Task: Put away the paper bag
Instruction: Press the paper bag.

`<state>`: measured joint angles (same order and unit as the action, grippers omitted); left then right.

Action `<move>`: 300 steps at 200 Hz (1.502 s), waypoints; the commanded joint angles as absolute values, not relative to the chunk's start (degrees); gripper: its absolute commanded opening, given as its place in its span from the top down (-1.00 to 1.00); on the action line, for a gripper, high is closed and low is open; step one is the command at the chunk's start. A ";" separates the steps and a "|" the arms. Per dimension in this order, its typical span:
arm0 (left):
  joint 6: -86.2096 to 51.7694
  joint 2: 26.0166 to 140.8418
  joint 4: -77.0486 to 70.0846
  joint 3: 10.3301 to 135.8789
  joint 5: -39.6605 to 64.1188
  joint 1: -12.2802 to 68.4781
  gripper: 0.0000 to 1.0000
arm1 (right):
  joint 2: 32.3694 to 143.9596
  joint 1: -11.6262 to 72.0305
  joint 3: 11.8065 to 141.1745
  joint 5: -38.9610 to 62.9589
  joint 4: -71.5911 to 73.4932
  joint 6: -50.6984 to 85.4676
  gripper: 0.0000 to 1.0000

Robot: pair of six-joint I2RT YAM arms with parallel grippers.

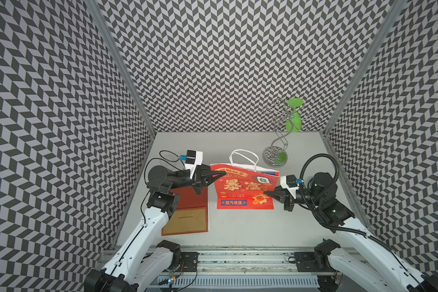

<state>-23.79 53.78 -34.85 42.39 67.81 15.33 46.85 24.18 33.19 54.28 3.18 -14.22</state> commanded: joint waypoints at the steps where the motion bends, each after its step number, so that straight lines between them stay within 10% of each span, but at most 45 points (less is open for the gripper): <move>1: -22.87 53.35 -33.20 44.14 66.72 14.85 1.00 | 44.07 24.24 36.39 49.03 4.22 -14.95 0.09; 27: -21.10 52.83 -32.46 43.37 66.40 14.77 1.00 | 38.92 24.26 37.35 41.42 2.71 -19.60 -0.37; 112: -17.33 51.65 -26.28 45.67 65.64 14.77 1.00 | 23.88 24.26 29.97 23.03 -15.34 -46.97 -0.74; 224: -21.58 48.44 -26.81 48.19 67.93 18.60 1.00 | 37.10 24.39 29.44 49.26 4.21 -38.07 -0.73; 300: -22.37 49.51 -28.92 47.55 68.03 19.44 1.00 | 42.59 27.59 31.03 60.52 12.87 -33.81 -0.16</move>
<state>-21.56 49.34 -26.30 46.19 67.40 18.90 41.82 26.11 30.06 56.05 4.60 -36.45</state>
